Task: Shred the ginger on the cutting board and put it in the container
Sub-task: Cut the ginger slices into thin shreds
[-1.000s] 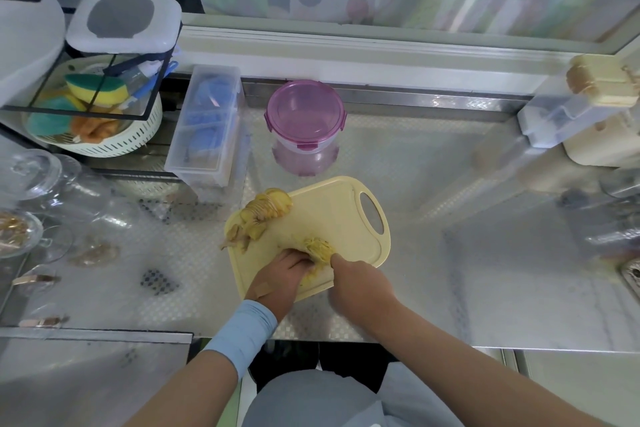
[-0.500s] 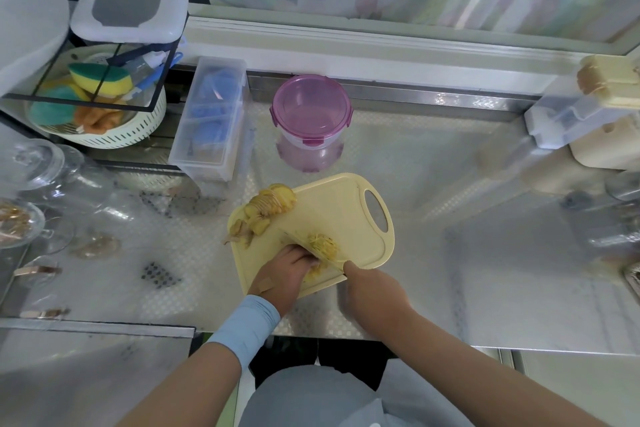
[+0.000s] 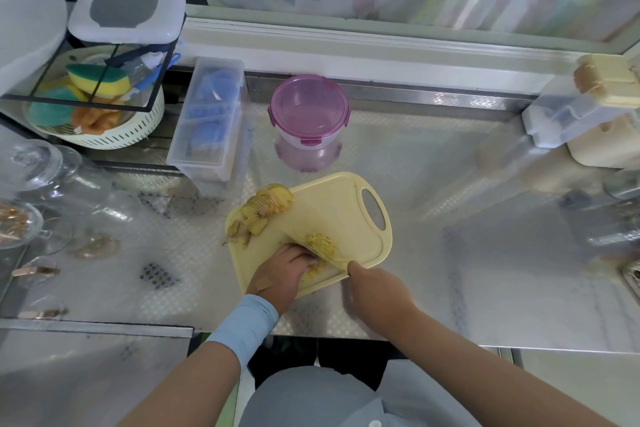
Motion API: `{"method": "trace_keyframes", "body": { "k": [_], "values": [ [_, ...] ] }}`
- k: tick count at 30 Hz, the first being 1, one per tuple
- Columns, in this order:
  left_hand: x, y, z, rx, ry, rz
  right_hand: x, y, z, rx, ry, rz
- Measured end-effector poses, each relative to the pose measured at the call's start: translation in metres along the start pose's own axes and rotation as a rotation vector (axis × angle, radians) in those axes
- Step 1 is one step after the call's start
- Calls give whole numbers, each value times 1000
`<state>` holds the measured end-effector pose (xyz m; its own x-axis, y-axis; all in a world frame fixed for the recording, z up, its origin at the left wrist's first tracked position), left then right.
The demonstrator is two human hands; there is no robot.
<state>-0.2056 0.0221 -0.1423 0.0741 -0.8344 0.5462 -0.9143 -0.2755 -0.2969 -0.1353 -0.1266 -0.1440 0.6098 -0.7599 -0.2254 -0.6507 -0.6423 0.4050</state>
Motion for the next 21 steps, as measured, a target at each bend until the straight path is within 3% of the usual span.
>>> {"method": "trace_keyframes", "body": {
  "k": [10, 21],
  "values": [
    [0, 0, -2, 21, 0, 11, -24, -17, -9, -10, -49, 12],
    [-2, 0, 0, 39, 19, 6, -1, 8, -4, 59, -11, 16]
  ]
}}
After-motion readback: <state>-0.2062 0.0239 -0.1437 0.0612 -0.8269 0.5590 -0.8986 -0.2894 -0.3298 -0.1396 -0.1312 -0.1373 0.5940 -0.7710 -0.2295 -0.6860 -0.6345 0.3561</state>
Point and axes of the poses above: each hand's wrist, its own y-axis away from the middle knuckle, its own z-axis out of the palm, x = y × z, the point moved 8 cm from there along -y, towards the middle knuckle, and after that the axes turned 9 degrees about x, right-handed, at the moved point
